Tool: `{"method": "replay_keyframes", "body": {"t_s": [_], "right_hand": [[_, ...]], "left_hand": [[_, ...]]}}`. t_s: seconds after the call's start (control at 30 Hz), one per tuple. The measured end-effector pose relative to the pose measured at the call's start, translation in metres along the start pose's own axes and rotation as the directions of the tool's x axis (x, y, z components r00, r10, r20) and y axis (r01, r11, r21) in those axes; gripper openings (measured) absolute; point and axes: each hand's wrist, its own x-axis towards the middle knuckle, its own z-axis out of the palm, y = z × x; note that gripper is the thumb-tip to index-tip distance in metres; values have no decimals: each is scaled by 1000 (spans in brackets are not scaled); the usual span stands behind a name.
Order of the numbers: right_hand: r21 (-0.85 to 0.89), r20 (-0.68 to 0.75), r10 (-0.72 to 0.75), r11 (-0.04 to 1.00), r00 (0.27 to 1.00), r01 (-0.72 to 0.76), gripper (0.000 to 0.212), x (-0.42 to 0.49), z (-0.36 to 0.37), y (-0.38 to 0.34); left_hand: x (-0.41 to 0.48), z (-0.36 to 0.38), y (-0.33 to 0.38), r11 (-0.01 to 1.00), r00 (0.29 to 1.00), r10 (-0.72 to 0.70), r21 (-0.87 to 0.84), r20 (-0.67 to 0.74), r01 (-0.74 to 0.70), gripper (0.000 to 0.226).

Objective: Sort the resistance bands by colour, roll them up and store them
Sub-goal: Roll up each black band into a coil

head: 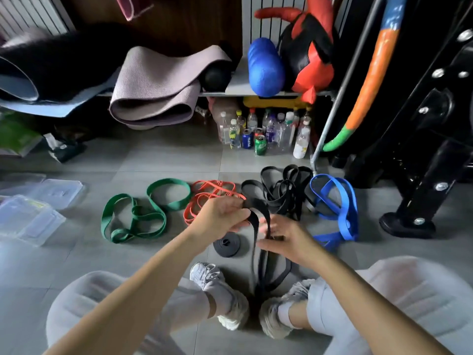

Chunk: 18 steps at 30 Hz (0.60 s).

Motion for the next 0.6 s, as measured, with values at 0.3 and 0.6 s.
{"method": "replay_keyframes", "body": {"t_s": [0.3,0.6], "right_hand": [[49,-77,-138,989,987,142,25,-3,7,-19],[-473,99,-240,843,966,258,23,-9,5,-27]], "left_hand": [[-26,-3,4,984,994,65,-172,86,-50,21],[-35,-6,-4,488,974,204,852,97,-187,73]]}}
